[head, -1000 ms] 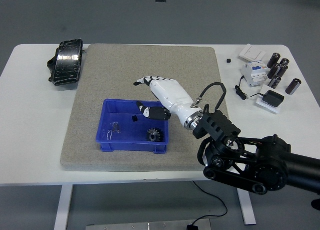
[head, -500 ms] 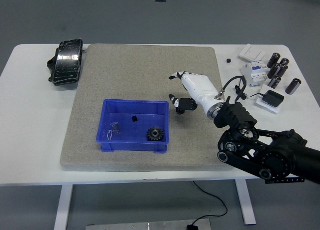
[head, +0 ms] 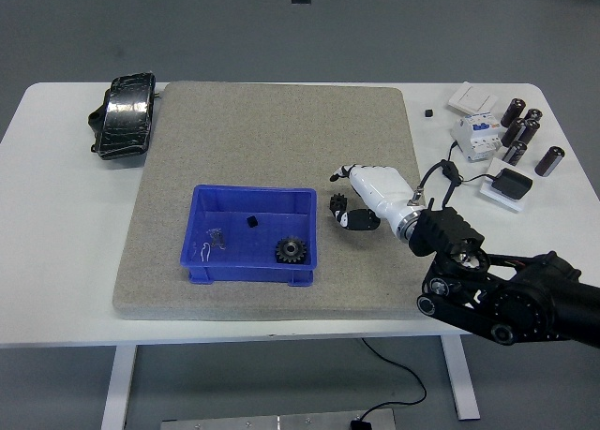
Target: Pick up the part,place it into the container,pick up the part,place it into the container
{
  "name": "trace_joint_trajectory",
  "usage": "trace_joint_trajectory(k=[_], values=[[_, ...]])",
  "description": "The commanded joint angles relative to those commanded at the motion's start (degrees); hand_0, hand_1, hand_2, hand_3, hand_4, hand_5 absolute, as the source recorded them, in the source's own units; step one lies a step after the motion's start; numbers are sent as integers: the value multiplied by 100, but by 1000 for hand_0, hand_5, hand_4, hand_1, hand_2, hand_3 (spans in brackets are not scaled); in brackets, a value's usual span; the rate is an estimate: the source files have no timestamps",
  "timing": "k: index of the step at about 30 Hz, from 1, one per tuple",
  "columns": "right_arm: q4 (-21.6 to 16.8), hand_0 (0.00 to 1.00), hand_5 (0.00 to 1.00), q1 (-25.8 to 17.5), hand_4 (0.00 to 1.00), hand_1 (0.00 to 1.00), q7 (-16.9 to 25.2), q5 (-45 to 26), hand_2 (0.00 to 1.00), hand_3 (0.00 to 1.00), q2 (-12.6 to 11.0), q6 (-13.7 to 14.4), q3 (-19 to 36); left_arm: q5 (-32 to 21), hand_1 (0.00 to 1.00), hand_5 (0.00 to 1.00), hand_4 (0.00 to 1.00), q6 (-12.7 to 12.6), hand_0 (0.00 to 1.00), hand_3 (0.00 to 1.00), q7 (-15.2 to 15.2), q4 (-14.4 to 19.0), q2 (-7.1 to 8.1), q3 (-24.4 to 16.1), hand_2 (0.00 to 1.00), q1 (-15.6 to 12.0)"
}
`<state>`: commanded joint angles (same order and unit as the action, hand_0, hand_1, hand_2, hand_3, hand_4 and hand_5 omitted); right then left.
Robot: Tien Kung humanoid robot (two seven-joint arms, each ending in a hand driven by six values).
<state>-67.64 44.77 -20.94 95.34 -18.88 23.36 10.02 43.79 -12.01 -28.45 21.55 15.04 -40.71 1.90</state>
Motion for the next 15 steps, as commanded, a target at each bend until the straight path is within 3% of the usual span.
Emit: trace_joint_trajectory(k=[10, 11, 15], values=[[378, 548, 302, 145, 634, 675, 92, -254, 789, 742, 199, 20, -236, 34, 667, 385, 605, 5, 682, 553, -4, 4, 2, -3, 594, 27], [410, 519, 305, 164, 633, 648, 103, -283, 738, 728, 211, 29, -258, 34, 667, 387, 603, 5, 682, 552, -3, 3, 0, -4, 595, 30], [502, 519, 305, 206, 633, 648, 132, -354, 738, 728, 255, 48, -316, 23, 667, 387, 603, 4, 682, 552, 8, -2, -5, 6, 595, 35]])
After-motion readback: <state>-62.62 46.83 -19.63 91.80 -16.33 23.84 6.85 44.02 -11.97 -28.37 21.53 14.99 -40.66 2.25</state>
